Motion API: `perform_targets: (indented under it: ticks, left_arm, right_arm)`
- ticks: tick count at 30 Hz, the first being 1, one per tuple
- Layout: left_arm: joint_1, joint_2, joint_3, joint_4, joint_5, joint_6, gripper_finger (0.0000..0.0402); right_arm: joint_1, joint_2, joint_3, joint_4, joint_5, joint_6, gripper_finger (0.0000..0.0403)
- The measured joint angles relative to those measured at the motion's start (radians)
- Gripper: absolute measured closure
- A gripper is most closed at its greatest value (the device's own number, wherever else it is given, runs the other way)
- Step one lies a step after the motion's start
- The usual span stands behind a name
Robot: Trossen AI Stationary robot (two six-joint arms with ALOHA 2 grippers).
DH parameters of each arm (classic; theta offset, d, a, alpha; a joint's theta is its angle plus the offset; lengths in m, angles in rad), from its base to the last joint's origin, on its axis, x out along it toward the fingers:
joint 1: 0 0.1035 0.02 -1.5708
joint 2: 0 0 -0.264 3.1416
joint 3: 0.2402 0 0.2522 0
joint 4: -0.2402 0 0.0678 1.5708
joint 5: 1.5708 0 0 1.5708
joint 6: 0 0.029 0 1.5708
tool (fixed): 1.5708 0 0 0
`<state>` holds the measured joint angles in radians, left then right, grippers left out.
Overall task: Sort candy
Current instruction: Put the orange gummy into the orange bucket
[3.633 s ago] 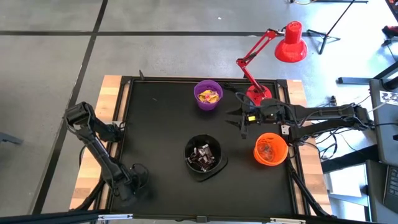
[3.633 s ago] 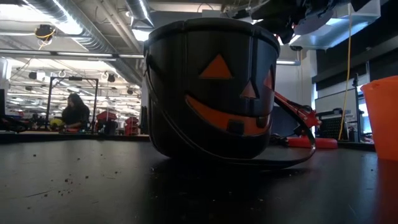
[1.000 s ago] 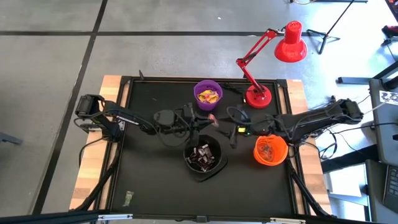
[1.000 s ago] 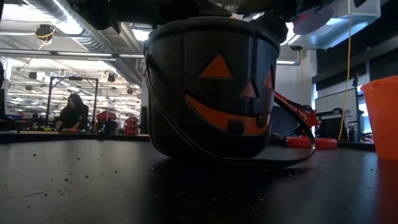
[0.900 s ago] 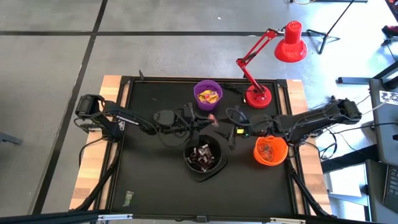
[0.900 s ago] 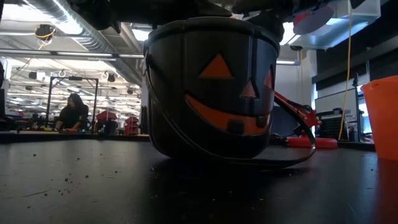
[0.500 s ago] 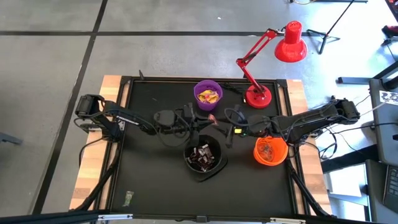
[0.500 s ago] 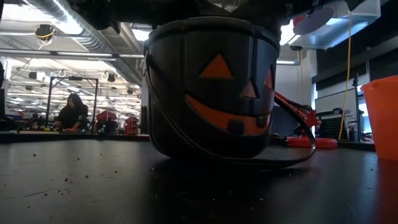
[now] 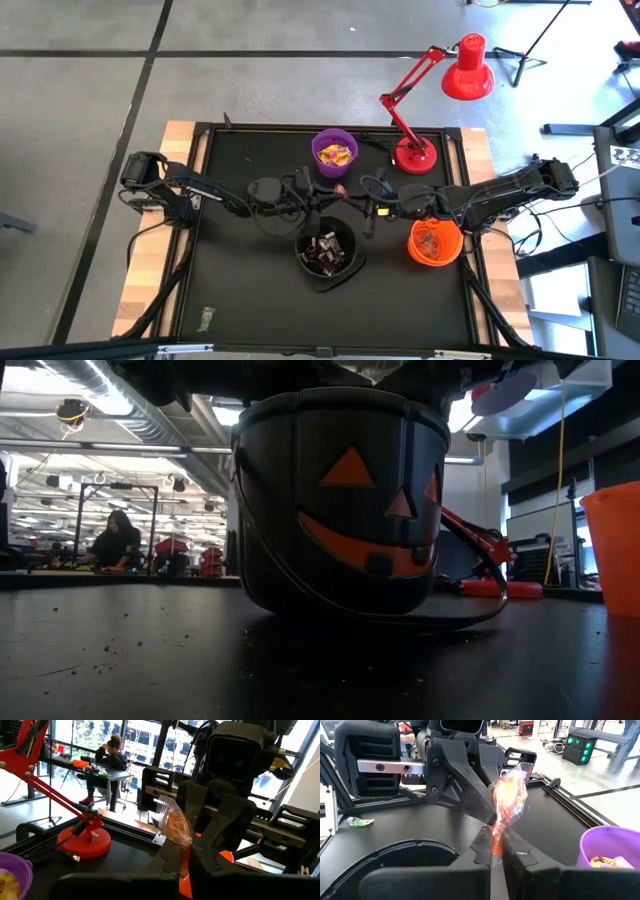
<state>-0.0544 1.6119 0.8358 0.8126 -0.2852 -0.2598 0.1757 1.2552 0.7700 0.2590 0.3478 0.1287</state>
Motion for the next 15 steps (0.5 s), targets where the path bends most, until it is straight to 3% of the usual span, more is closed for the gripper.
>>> perform_targets:
  ticks: [4, 11, 15]
  left_arm:
    - [0.0, 0.0, 0.001, -0.013, 0.0, 0.0, 0.0383]
    - [-0.015, 0.001, 0.001, -0.028, -0.005, 0.008, 0.0301]
    - [-0.015, -0.007, 0.001, -0.068, -0.013, 0.009, 0.0268]
  right_arm:
    - [0.0, 0.0, 0.0, -0.011, -0.002, 0.0, 0.0376]
    - [0.0, -0.027, 0.0, -0.055, -0.082, 0.021, 0.0392]
    - [0.001, -0.105, 0.042, -0.181, -0.115, 0.024, 0.0394]
